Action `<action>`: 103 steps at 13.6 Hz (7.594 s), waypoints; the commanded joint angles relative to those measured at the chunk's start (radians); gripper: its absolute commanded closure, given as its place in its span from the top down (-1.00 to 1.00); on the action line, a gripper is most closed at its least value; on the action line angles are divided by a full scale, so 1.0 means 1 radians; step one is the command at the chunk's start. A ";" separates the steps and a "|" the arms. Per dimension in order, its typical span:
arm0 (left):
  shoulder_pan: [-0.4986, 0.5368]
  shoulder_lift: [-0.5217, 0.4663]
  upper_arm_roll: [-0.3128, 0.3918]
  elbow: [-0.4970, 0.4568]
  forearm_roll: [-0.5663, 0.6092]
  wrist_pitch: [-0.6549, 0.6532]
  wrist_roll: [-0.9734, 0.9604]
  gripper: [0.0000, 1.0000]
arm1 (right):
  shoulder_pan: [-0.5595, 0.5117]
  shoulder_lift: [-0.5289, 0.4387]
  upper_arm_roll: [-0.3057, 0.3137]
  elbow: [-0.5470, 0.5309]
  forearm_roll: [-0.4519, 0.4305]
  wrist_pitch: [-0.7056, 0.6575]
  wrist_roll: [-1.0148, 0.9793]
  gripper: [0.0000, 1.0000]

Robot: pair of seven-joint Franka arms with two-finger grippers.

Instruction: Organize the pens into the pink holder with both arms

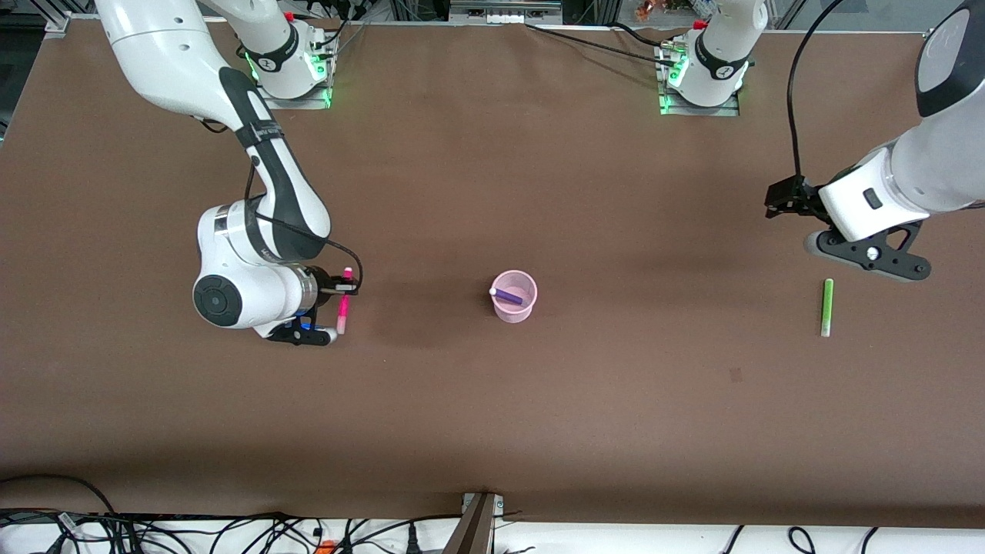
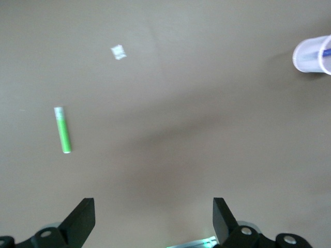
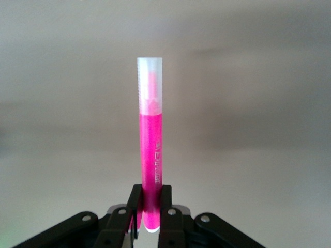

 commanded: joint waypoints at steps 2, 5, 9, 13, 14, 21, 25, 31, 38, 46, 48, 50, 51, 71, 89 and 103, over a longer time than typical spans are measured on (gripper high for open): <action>-0.175 -0.126 0.304 -0.034 -0.001 0.087 0.007 1.00 | 0.039 0.014 0.012 0.069 0.246 -0.119 0.220 -1.00; -0.355 -0.182 0.628 -0.138 -0.143 0.163 0.007 1.00 | 0.057 0.028 0.092 0.111 0.445 -0.101 0.529 -1.00; -0.463 -0.326 0.792 -0.299 -0.230 0.276 0.005 1.00 | 0.169 0.083 0.100 0.165 0.685 0.079 0.821 -1.00; -0.462 -0.323 0.731 -0.279 -0.132 0.141 -0.032 1.00 | 0.243 0.200 0.100 0.282 0.785 0.232 0.886 -1.00; -0.462 -0.323 0.731 -0.278 -0.131 0.141 -0.032 1.00 | 0.243 0.232 0.100 0.329 0.785 0.233 0.903 -1.00; -0.462 -0.317 0.734 -0.258 -0.135 0.144 -0.021 1.00 | 0.260 0.297 0.098 0.415 0.782 0.282 0.892 -1.00; -0.465 -0.314 0.734 -0.255 -0.141 0.142 -0.019 1.00 | 0.264 0.326 0.098 0.428 0.782 0.330 0.829 -1.00; -0.459 -0.314 0.735 -0.253 -0.144 0.144 -0.018 1.00 | 0.265 0.358 0.095 0.423 0.780 0.330 0.776 -1.00; -0.468 -0.315 0.732 -0.253 -0.148 0.142 -0.019 1.00 | 0.235 0.364 0.092 0.422 0.777 0.315 0.733 -1.00; -0.457 -0.315 0.712 -0.253 -0.147 0.139 -0.024 1.00 | 0.223 0.373 0.094 0.419 0.797 0.313 0.733 -1.00; -0.457 -0.317 0.712 -0.253 -0.147 0.139 -0.024 1.00 | 0.212 0.372 0.094 0.402 0.854 0.315 0.730 -1.00; -0.457 -0.315 0.712 -0.253 -0.147 0.139 -0.028 1.00 | 0.208 0.372 0.094 0.399 0.856 0.313 0.728 -1.00; -0.457 -0.317 0.711 -0.253 -0.148 0.138 -0.030 1.00 | 0.208 0.373 0.094 0.399 0.856 0.313 0.728 -1.00; -0.455 -0.320 0.712 -0.253 -0.147 0.108 -0.032 1.00 | 0.151 0.244 0.081 0.379 0.575 0.203 0.685 0.98; -0.455 -0.306 0.712 -0.252 -0.141 0.121 -0.021 1.00 | 0.111 -0.352 -0.160 -0.014 0.043 -0.119 0.112 0.99; -0.469 -0.285 0.709 -0.214 -0.133 0.115 -0.032 1.00 | 0.041 -0.573 -0.172 -0.132 -0.309 -0.130 -0.194 0.99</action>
